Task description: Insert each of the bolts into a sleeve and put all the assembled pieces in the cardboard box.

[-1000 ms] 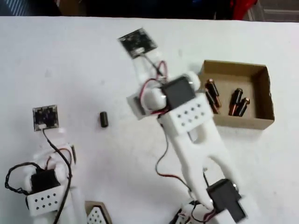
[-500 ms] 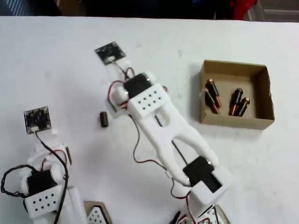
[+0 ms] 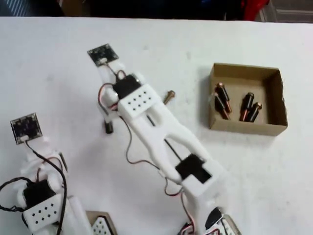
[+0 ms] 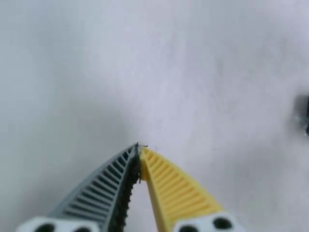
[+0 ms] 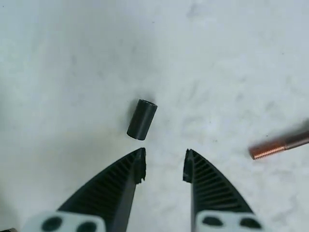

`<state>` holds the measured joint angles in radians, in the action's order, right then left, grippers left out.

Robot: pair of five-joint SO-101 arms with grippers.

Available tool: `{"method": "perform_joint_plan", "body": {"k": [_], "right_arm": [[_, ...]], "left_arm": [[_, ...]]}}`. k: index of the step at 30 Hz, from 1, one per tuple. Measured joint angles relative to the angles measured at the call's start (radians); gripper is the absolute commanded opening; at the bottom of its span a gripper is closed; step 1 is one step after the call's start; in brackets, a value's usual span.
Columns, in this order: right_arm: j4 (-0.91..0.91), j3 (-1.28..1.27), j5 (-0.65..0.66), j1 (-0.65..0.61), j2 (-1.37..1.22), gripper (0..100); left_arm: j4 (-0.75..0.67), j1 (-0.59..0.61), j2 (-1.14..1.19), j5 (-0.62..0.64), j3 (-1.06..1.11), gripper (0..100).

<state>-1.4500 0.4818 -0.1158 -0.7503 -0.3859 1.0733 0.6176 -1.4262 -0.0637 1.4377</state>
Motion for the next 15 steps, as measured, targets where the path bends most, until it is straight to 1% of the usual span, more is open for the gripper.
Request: {"method": "perform_joint_plan", "body": {"k": [3,6,11,15], "right_arm": [[-0.068,0.114,0.000,-0.009,-0.077,11.6],[-0.075,0.187,-0.002,-0.015,-0.164,11.6],[-0.078,0.299,-0.061,-0.018,-0.261,11.6],[-0.078,0.347,-0.072,-0.028,-0.310,11.6]], "left_arm": [[-0.049,0.000,0.000,0.000,0.011,2],[-0.074,0.000,0.000,0.000,0.020,2],[-0.075,0.000,0.000,0.000,0.020,2],[-0.075,0.005,0.000,-0.002,0.020,2]]}}
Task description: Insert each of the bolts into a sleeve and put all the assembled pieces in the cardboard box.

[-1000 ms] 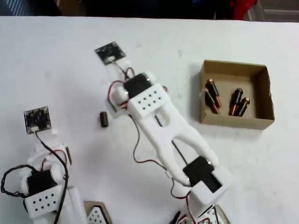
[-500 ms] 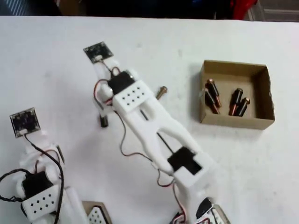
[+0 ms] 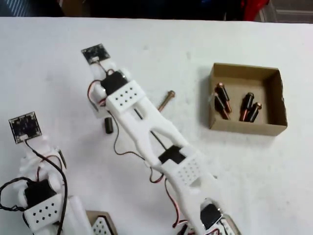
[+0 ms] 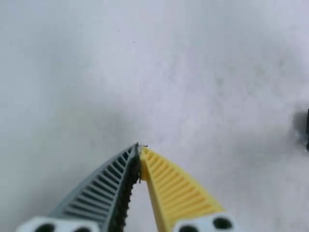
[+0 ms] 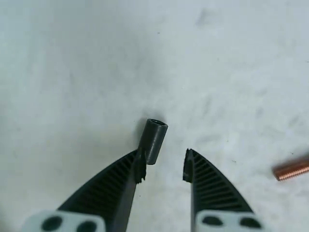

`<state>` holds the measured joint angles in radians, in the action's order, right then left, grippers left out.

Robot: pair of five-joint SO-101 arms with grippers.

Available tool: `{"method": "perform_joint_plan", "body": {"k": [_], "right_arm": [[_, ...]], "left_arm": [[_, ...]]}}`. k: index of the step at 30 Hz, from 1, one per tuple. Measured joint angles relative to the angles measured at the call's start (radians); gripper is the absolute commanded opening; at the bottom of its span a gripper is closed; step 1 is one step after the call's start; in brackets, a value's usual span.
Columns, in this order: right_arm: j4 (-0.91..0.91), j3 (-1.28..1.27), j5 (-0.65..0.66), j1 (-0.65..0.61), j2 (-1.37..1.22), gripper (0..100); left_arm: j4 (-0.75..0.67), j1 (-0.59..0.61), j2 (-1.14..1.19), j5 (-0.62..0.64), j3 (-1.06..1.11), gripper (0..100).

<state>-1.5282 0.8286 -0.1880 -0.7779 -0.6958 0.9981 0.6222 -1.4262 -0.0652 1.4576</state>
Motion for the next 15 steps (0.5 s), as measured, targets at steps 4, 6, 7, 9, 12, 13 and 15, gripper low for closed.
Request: {"method": "perform_joint_plan", "body": {"k": [4,6,7,9,12,13,15], "right_arm": [[0.000,0.021,0.000,-0.009,-0.043,11.6],[0.000,0.026,0.000,-0.011,-0.057,11.6],[0.000,0.028,0.000,-0.011,-0.063,11.6],[0.002,0.028,0.000,-0.011,-0.074,11.6],[0.003,0.028,0.000,-0.011,-0.089,11.6],[0.009,0.028,0.000,-0.011,-0.094,11.6],[0.028,0.032,0.000,-0.011,-0.115,11.6]], "left_arm": [[0.000,0.029,0.000,0.002,0.000,2],[0.000,0.029,0.000,0.000,0.000,2],[0.000,0.031,0.000,0.002,0.000,2],[0.000,0.031,0.000,0.002,0.000,2],[0.000,0.031,0.000,0.002,0.000,2],[0.000,0.031,0.000,0.002,0.000,2],[0.000,0.031,0.000,0.002,0.000,2]]}}
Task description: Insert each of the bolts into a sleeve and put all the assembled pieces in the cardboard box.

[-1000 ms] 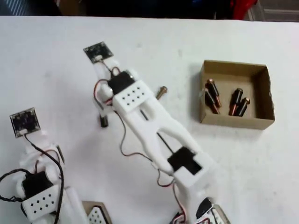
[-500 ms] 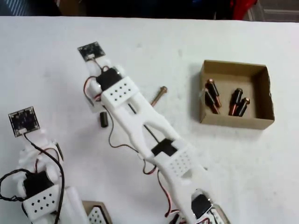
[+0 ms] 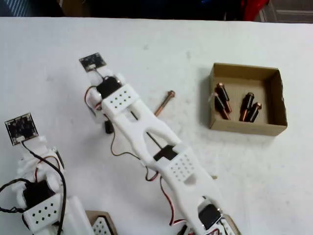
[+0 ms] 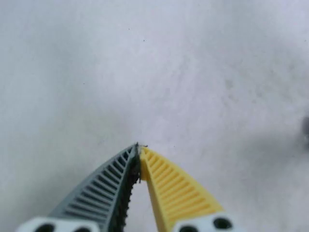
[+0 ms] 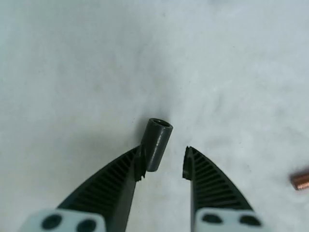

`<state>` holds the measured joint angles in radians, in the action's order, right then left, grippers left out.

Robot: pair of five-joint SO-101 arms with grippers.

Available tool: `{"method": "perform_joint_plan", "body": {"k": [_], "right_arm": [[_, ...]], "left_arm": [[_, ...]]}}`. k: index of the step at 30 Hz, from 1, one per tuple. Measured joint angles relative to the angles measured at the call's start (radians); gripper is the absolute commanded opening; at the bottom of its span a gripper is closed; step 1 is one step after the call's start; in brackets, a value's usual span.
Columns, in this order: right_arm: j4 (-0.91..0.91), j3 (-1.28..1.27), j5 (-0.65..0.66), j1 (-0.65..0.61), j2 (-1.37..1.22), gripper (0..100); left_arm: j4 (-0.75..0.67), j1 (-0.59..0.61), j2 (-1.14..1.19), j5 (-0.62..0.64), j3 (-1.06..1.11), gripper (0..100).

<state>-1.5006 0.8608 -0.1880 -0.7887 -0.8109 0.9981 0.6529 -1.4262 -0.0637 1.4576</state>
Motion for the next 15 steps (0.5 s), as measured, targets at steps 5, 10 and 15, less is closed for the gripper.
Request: {"method": "perform_joint_plan", "body": {"k": [5,10,15], "right_arm": [[0.037,0.000,-0.003,0.000,-0.038,11.6],[0.043,0.000,-0.003,-0.020,-0.043,11.6],[0.064,0.000,-0.014,-0.037,-0.044,11.7]], "left_arm": [[0.000,0.000,0.000,0.000,0.000,2],[0.000,0.000,0.000,0.000,0.000,2],[0.000,0.000,0.000,0.000,0.000,2]]}}
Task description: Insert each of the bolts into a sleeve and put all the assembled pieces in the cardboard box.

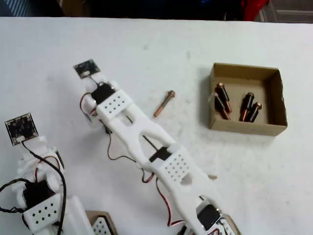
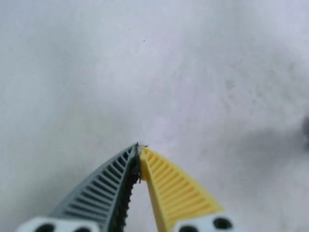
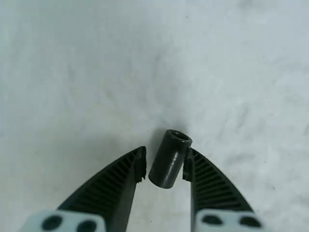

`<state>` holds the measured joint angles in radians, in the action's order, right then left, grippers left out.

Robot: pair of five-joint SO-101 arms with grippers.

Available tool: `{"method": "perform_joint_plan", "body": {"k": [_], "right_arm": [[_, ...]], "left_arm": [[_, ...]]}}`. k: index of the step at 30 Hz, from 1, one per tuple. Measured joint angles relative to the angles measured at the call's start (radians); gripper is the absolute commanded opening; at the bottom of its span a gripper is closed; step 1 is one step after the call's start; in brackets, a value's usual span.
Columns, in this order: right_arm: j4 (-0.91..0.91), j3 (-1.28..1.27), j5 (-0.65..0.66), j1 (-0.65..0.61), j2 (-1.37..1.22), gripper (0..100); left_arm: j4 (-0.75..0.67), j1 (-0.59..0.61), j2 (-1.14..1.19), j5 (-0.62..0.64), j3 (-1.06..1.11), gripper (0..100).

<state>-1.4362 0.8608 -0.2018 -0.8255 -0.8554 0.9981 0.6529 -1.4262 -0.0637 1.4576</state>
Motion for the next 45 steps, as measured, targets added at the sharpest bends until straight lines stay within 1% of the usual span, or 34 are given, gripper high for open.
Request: {"method": "perform_joint_plan", "body": {"k": [4,12,30,40,42,45], "right_arm": [[0.005,0.000,-0.075,0.005,0.000,11.7],[0.038,0.048,-0.135,0.025,-0.106,11.5],[0.040,0.100,-0.135,0.038,-0.173,11.1],[-0.041,0.114,-0.132,0.040,-0.176,11.1],[-0.061,0.114,-0.132,0.038,-0.176,9.4],[-0.098,0.115,-0.132,0.038,-0.176,3.0]], "left_arm": [[-0.003,0.000,0.000,0.000,0.000,2],[-0.009,0.000,0.000,0.000,0.000,2],[-0.009,0.000,0.000,0.000,0.017,3],[-0.009,0.000,0.000,0.000,0.017,3],[-0.009,0.000,0.000,0.000,0.017,3],[-0.009,0.000,0.000,0.000,0.017,3]]}}
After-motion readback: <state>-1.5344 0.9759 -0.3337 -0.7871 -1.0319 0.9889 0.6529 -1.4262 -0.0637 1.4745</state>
